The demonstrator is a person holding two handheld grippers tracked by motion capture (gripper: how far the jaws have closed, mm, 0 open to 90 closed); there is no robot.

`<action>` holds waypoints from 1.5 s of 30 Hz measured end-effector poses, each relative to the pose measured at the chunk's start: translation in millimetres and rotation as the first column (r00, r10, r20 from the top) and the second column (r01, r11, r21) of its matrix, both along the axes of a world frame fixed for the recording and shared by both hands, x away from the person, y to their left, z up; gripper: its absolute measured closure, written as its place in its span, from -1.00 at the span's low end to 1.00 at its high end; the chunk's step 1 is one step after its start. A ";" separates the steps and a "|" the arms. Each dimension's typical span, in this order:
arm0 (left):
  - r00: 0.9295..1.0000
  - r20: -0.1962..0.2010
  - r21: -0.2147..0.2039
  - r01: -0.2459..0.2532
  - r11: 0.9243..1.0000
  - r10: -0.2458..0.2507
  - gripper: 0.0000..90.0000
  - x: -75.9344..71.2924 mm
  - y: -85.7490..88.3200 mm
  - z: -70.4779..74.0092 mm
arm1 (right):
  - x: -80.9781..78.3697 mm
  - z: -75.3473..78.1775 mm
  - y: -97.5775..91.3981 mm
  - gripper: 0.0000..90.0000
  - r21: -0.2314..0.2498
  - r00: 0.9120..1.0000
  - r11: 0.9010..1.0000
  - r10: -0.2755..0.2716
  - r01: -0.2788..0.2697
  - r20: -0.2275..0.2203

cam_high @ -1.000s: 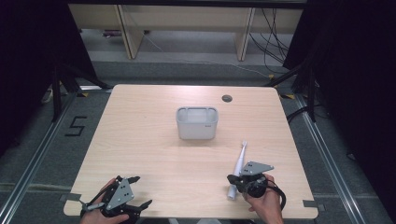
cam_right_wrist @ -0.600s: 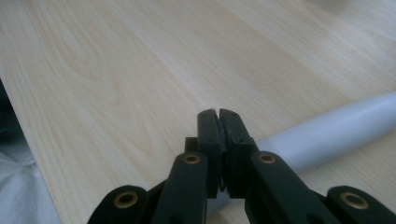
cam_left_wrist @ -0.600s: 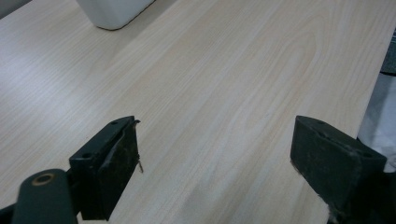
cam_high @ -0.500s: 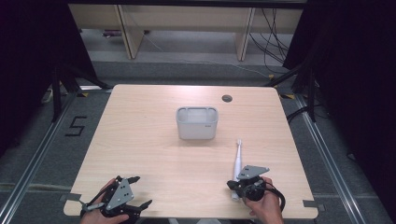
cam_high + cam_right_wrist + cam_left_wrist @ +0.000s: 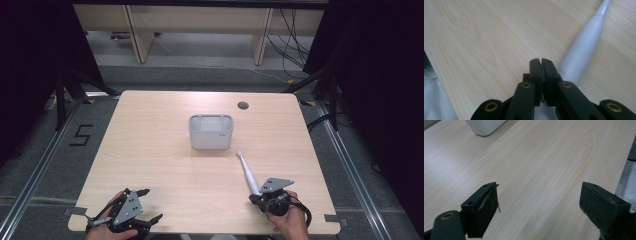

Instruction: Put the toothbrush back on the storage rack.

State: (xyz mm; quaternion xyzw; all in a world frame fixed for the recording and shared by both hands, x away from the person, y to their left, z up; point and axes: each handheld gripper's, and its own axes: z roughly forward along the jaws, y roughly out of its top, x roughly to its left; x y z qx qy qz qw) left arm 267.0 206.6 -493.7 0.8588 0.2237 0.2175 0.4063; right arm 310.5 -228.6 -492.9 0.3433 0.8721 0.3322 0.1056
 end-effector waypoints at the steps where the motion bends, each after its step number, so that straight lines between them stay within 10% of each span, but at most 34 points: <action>1: 1.000 -0.001 0.000 0.001 1.000 -0.001 -0.67 -0.1 0.0 0.0 | 1.0 -0.1 -1.9 0.94 0.000 1.000 1.000 0.011 -0.011 0.001; 45: 1.000 -0.003 -0.004 0.002 1.000 -0.002 -0.67 -0.1 -1.0 -0.4 | 16.7 0.9 -25.4 0.87 -0.069 0.999 0.997 -0.043 0.045 0.028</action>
